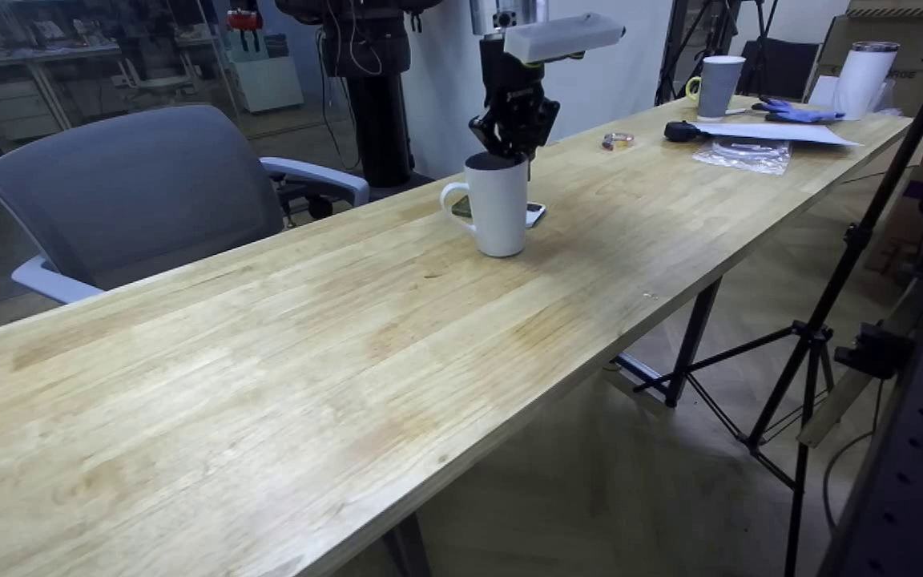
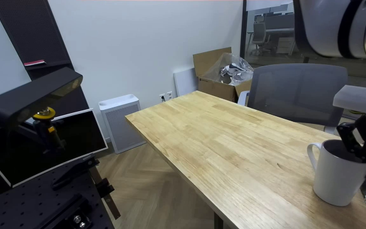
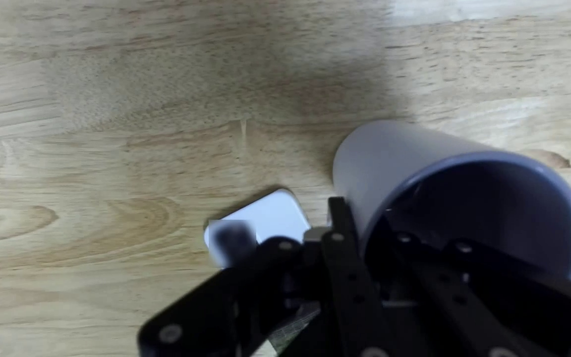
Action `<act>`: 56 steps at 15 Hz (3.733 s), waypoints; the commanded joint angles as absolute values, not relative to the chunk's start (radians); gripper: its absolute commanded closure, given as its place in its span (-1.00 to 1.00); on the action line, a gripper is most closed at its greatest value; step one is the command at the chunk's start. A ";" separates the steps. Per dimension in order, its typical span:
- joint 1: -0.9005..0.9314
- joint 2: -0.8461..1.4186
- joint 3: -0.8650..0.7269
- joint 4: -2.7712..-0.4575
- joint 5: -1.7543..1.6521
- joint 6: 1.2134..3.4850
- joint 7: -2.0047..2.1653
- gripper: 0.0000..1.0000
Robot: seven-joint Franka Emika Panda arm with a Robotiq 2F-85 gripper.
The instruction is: Move the mug forward
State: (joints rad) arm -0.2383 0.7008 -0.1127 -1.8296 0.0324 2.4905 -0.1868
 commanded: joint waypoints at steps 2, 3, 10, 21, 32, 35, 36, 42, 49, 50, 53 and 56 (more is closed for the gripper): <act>-0.259 0.729 -0.130 -1.749 0.041 2.440 -0.126 0.96; -0.258 0.730 -0.135 -1.743 0.036 2.432 -0.122 0.95; -0.247 0.682 -0.123 -1.714 0.032 2.413 -0.133 0.95; -0.250 0.561 -0.051 -1.735 0.063 2.343 -0.218 0.95; -0.211 0.402 -0.027 -1.989 0.053 2.415 -0.268 0.95; -0.203 0.349 -0.029 -2.077 0.051 2.432 -0.278 0.95; -0.202 0.332 -0.029 -2.106 0.051 2.438 -0.284 0.95; -0.193 0.273 -0.023 -2.234 0.065 2.484 -0.317 0.95; -0.183 0.309 0.006 -2.261 0.097 2.533 -0.345 0.95; -0.179 0.313 0.009 -2.259 0.096 2.532 -0.344 0.95; -0.171 0.328 0.017 -2.253 0.094 2.533 -0.341 0.95; -0.160 0.346 0.014 -2.245 0.077 2.540 -0.330 0.95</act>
